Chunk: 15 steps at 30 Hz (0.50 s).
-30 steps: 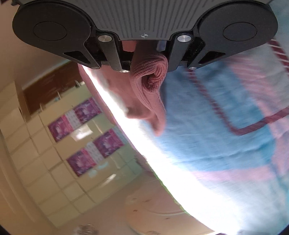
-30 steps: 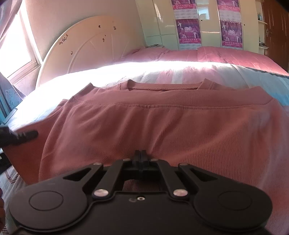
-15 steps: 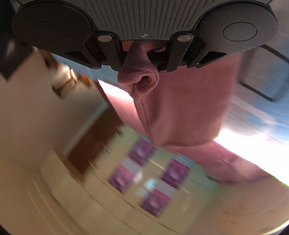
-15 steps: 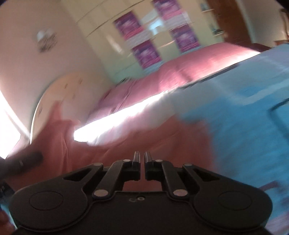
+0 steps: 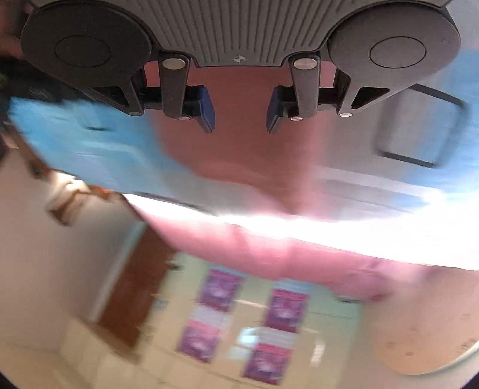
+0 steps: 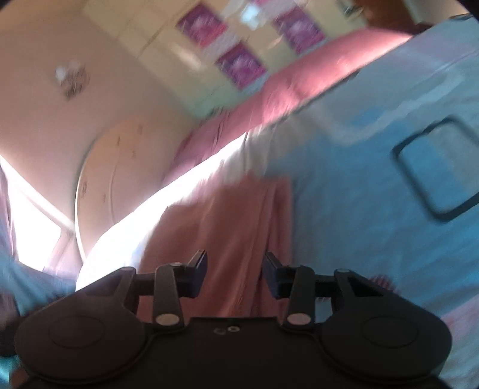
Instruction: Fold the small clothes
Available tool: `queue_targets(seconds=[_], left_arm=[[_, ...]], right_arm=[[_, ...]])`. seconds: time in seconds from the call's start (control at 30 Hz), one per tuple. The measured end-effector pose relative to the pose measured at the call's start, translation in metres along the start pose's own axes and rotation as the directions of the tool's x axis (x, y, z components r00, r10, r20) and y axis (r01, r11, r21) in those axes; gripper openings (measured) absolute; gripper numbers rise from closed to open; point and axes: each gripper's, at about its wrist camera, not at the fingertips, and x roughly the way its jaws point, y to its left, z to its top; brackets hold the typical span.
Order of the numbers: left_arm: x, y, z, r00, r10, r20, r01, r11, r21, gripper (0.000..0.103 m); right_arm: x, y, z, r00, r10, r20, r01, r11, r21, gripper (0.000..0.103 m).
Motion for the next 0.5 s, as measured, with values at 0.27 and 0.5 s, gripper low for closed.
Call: queue_targets(seconds=[0.27,0.5], left_arm=[[0.042,0.061,0.008,0.995,0.040,-0.087,-0.042,0.999,-0.024,0.037],[0.046,0.062,-0.006,0.996,0.014,-0.085,-0.016,0.999,-0.029,0.037]], right_arm=[[0.047,0.016,-0.007,0.992,-0.067,-0.111,0.056,0.993,-0.100,0.043],[0.068,0.022,0.000,0.984,-0.126,-0.124,0.102,0.977,-0.188,0.036]])
